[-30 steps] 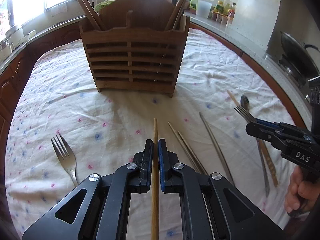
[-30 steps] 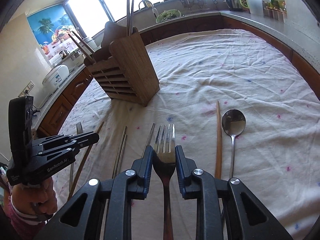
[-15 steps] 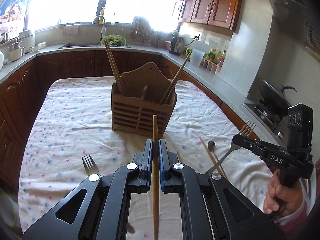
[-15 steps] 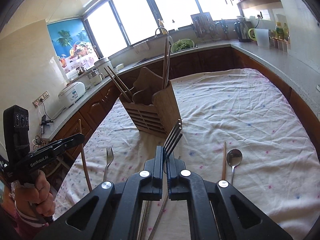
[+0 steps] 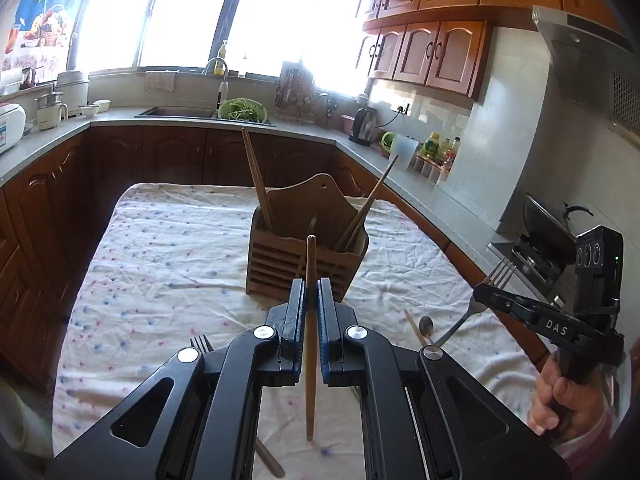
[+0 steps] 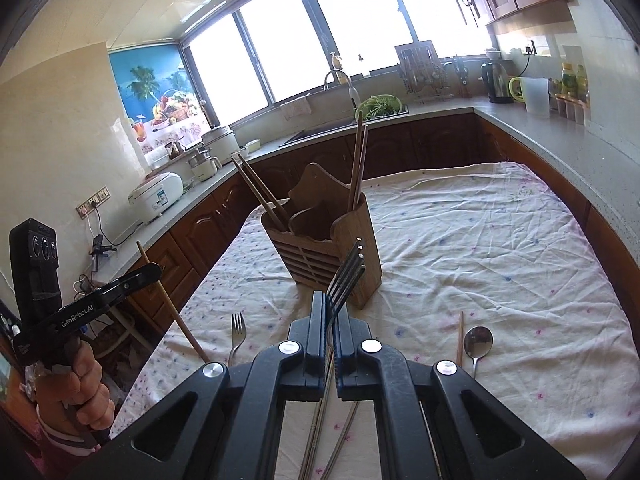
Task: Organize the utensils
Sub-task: 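Lift the chopstick and fork upright and carry them over the wooden holder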
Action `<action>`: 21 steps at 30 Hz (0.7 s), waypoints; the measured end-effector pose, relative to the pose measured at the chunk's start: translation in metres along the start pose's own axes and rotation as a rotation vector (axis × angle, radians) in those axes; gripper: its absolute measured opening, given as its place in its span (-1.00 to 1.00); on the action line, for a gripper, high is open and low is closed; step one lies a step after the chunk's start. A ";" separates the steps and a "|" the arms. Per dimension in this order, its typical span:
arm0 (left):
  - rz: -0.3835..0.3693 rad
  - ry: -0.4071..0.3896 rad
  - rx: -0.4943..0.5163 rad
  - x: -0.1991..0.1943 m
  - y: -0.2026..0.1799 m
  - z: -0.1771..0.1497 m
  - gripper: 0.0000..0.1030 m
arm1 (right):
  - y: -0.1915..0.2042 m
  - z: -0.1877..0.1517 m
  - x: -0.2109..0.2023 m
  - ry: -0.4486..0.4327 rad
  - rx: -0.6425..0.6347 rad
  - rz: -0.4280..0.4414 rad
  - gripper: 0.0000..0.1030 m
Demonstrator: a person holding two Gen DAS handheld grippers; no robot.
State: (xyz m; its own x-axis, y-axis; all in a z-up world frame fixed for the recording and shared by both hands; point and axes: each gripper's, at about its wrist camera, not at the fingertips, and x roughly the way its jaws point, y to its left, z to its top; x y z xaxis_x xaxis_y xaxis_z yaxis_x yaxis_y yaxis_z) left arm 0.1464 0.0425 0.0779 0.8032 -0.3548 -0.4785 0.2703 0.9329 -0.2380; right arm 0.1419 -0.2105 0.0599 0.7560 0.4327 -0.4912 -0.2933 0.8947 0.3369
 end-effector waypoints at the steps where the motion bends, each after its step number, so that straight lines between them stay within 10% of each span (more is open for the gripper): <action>1: 0.002 -0.006 -0.002 0.000 0.001 0.002 -0.90 | 0.001 0.002 -0.001 -0.005 0.000 0.004 -0.95; 21: 0.015 -0.165 -0.012 -0.010 0.017 0.061 -0.90 | 0.014 0.055 0.009 -0.086 -0.010 0.062 -0.95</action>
State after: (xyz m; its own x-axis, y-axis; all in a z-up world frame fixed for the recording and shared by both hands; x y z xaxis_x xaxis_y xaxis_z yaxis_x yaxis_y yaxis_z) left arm 0.1751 0.0660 0.1304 0.8836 -0.3250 -0.3372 0.2522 0.9369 -0.2420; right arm 0.1766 -0.2007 0.1041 0.7838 0.4763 -0.3984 -0.3462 0.8678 0.3564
